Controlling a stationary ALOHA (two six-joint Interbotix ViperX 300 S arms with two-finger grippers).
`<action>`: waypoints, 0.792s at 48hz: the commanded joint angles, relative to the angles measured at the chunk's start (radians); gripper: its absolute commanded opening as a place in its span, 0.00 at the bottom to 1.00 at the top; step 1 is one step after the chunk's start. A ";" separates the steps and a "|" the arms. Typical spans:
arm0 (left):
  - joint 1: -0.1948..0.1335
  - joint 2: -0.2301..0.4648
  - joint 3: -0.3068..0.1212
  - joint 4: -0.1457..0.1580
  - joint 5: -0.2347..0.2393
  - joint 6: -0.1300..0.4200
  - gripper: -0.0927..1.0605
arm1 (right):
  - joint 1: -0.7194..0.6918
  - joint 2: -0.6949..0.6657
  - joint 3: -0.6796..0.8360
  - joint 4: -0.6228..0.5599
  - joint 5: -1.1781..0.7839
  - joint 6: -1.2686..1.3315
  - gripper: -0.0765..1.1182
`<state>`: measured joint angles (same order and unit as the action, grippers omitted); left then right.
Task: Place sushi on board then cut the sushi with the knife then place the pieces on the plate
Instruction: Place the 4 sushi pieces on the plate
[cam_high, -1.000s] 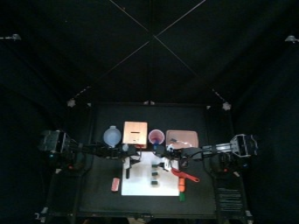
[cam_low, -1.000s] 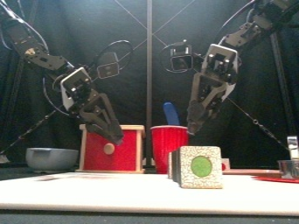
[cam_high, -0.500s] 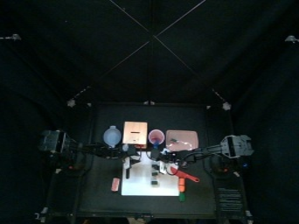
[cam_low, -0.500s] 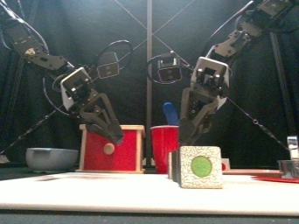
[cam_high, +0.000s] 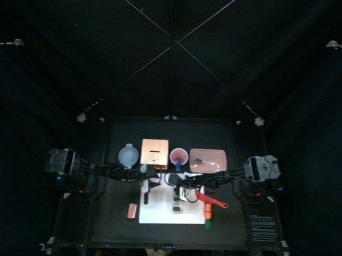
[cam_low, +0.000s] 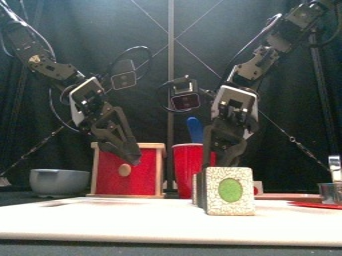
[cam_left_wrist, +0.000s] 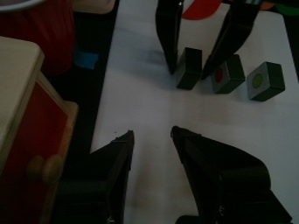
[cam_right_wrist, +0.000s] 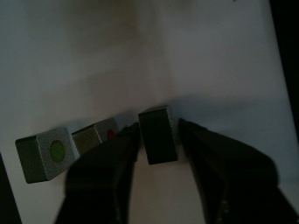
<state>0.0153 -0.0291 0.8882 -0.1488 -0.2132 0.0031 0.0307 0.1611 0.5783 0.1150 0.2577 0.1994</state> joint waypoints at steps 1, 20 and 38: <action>0.003 -0.006 -0.017 -0.002 -0.003 0.000 0.77 | -0.002 -0.026 -0.017 0.005 -0.002 0.000 0.58; 0.002 -0.006 -0.020 0.000 -0.005 0.002 0.77 | -0.107 -0.298 0.133 0.014 0.112 0.002 0.52; 0.006 -0.006 -0.020 0.003 -0.003 0.002 0.77 | -0.390 -0.523 0.339 -0.028 0.193 -0.002 0.53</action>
<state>0.0169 -0.0291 0.8882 -0.1473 -0.2132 0.0046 -0.3037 -0.3191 0.9050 0.0920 0.4525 0.1994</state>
